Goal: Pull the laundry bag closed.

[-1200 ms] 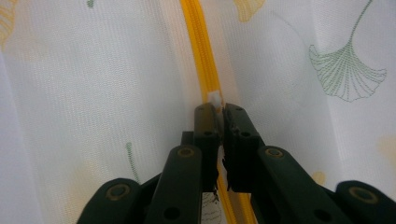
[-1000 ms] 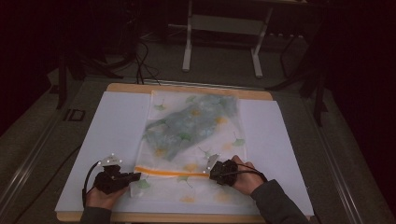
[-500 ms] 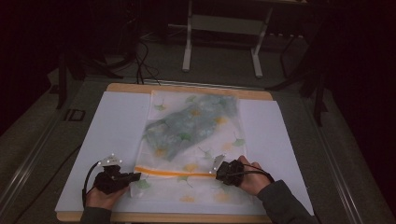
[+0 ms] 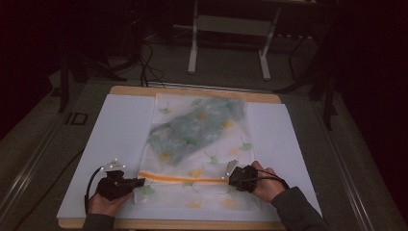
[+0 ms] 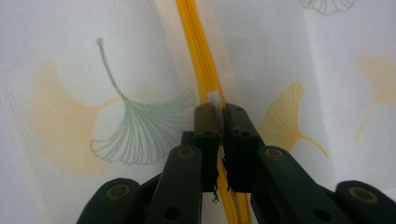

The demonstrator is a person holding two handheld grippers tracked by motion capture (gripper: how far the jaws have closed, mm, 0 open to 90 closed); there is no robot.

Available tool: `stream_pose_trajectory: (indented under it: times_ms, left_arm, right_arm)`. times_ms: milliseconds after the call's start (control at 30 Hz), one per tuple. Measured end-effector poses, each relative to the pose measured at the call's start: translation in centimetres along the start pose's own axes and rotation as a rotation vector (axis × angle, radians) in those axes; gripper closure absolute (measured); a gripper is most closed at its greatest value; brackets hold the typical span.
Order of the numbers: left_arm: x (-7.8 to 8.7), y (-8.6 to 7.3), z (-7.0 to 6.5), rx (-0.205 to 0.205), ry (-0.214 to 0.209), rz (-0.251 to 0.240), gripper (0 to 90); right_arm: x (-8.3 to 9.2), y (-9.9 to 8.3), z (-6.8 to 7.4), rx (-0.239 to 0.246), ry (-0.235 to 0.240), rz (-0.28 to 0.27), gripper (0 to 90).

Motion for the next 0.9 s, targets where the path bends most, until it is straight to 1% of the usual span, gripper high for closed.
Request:
stream_pose_trajectory:
  times_ms: [100,133,600,667,733,900]
  left_arm:
    - [0.0,0.0,0.0,0.001,-0.001,0.002,88.3]
    - [0.0,0.0,0.0,0.001,-0.001,0.001,88.3]
    - [0.2,0.0,-0.1,0.001,-0.004,-0.005,88.3]
    - [0.2,0.0,-0.1,0.002,-0.007,-0.006,88.2]
    - [0.2,0.0,-0.1,0.003,-0.007,-0.006,88.2]
    - [0.2,0.0,-0.1,0.004,-0.008,-0.005,88.3]
  right_arm:
    - [0.0,-0.1,-0.1,0.004,-0.002,-0.002,84.9]
    - [0.0,-0.5,-0.1,-0.007,0.000,-0.001,84.9]
    - [0.2,-1.4,-0.5,-0.013,-0.004,0.008,84.9]
    - [0.2,-1.5,-0.5,-0.024,0.000,0.011,84.9]
    - [0.2,-1.6,-0.6,-0.015,-0.003,0.014,84.9]
    - [0.3,-2.0,-0.7,-0.027,-0.001,0.017,84.9]
Point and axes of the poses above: each handheld gripper's, and its own axes: x roughly backward along the jaws, y roughly out of its top, z roughly to its left, the point moved 4 cm from there along -x, roughly forward along the jaws, and after that the axes turned 12 degrees about -y, right-handed, at the moved point
